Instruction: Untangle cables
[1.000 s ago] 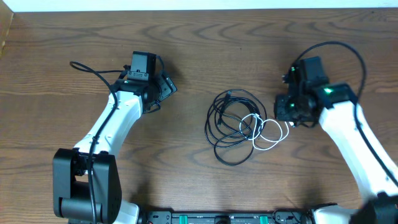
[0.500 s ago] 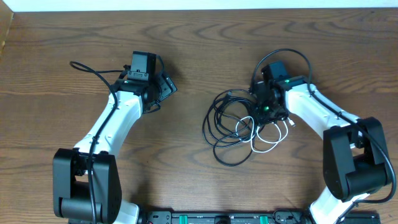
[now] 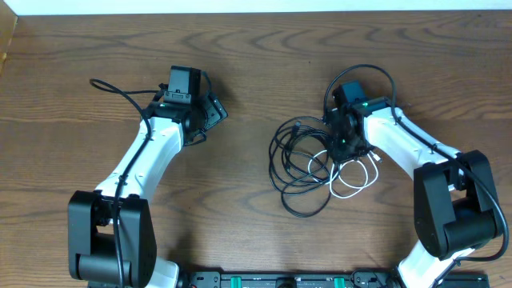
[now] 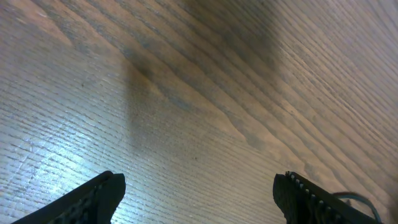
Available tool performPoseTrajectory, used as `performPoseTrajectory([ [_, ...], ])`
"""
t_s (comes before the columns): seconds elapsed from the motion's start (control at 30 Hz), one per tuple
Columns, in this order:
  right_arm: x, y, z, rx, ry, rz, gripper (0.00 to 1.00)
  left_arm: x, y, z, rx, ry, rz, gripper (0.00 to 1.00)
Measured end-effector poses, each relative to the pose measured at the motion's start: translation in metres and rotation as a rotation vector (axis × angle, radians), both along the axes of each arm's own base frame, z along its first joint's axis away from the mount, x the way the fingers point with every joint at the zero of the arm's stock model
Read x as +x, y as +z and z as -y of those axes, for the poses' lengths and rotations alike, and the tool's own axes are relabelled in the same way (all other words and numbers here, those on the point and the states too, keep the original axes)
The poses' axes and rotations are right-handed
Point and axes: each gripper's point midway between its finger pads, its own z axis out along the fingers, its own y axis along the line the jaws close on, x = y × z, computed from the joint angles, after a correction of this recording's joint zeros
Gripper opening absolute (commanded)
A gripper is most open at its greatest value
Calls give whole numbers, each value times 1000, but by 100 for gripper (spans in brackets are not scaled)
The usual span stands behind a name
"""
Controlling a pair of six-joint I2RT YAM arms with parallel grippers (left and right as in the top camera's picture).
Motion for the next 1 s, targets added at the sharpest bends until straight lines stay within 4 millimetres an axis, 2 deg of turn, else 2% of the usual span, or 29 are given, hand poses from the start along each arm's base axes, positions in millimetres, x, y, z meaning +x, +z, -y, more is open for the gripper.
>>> performPoseTrajectory([
  [0.2,21,31,-9,-8,-21,45,1,0,0,0,0,0,0,82],
  [0.4,37,59,-37,115,-10,81,1,0,0,1,0,-12,2,82],
  [0.47,36,67,-54,212,19,68,1,2,3,9,-23,-77,18,88],
  [0.53,33,77,-73,339,76,51,1,6,9,27,-85,-180,54,91],
  [0.6,29,88,-86,471,133,35,1,7,21,56,-200,-337,112,90],
  [0.67,29,98,-91,573,166,31,1,7,41,84,-327,-482,189,90],
  [0.7,32,107,-92,652,181,43,1,4,57,102,-421,-580,245,90],
  [0.77,40,119,-90,744,192,76,1,-5,81,124,-555,-720,319,89],
  [0.87,44,134,-87,856,197,95,1,-17,98,136,-668,-795,341,89],
  [1.0,39,152,-97,982,251,105,1,-17,98,137,-714,-731,288,89],
])
